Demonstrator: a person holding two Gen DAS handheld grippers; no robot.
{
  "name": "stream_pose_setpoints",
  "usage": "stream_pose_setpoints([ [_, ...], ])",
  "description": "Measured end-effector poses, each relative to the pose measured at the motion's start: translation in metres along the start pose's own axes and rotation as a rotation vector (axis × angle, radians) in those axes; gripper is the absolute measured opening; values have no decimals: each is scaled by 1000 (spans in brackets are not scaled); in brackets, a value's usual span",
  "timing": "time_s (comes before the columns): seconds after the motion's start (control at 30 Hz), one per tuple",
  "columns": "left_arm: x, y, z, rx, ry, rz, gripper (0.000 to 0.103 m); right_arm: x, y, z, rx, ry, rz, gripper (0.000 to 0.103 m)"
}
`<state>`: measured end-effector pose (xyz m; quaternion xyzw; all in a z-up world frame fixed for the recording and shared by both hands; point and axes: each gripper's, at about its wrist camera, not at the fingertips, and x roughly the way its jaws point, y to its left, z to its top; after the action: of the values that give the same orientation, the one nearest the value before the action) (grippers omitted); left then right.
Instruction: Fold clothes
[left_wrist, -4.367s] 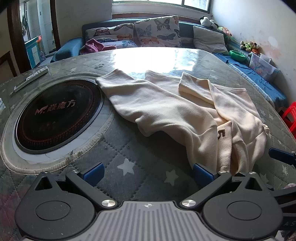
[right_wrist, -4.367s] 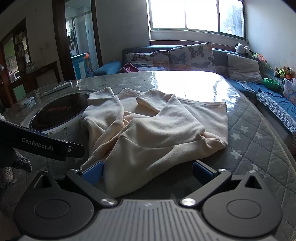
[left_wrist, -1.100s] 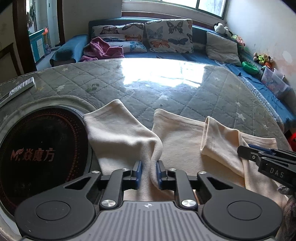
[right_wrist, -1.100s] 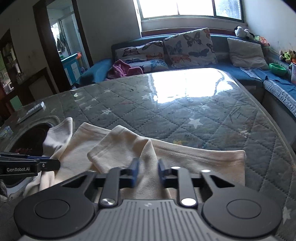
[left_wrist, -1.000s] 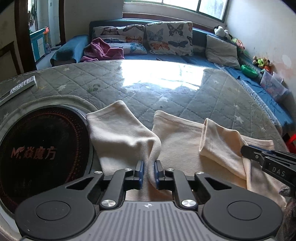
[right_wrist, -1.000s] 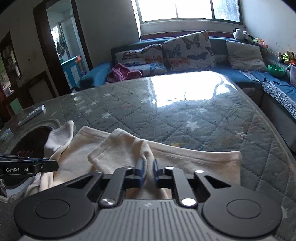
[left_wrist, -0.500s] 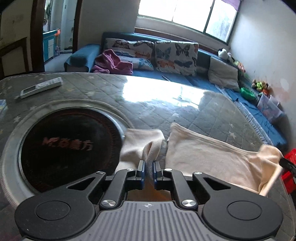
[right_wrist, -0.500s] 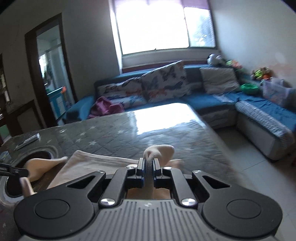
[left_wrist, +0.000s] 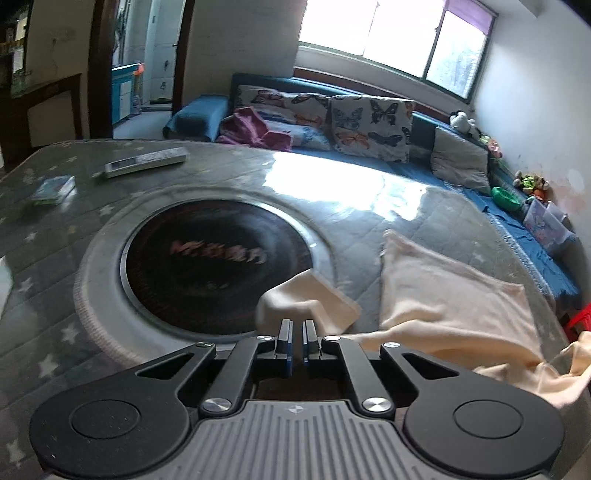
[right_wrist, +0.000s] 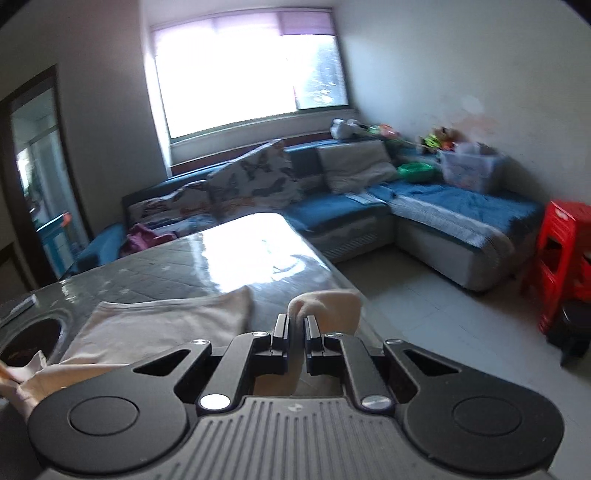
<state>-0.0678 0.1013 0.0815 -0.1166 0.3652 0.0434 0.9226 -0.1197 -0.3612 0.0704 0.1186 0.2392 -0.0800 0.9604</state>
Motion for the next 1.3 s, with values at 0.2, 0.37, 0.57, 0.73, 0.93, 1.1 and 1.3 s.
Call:
stream_pose_setpoints([
  [0.2,-2,11,-12,5,31,9,5,4,-21,-18,34,67,-73,8],
  [0.37,-10,-3,-19,52,28,-59,9,3,-30,-27,59,88,-137,12],
  [0.57,-13,-44,-25,159,29,-171,26,-6,-31,-27,60,73,-126,16],
  [0.73,-6,-78,-35,239,55,-237,48,-2,1,-24,-12,89,0,39],
  [0.93,1,-101,-42,328,69,-295,58,-1,62,-30,-154,134,230,59],
  [1.1,0,-116,-49,392,52,-363,64,-3,109,-37,-291,158,370,59],
  [1.3,9,-136,-63,518,38,-394,53,-6,124,-42,-387,175,399,62],
])
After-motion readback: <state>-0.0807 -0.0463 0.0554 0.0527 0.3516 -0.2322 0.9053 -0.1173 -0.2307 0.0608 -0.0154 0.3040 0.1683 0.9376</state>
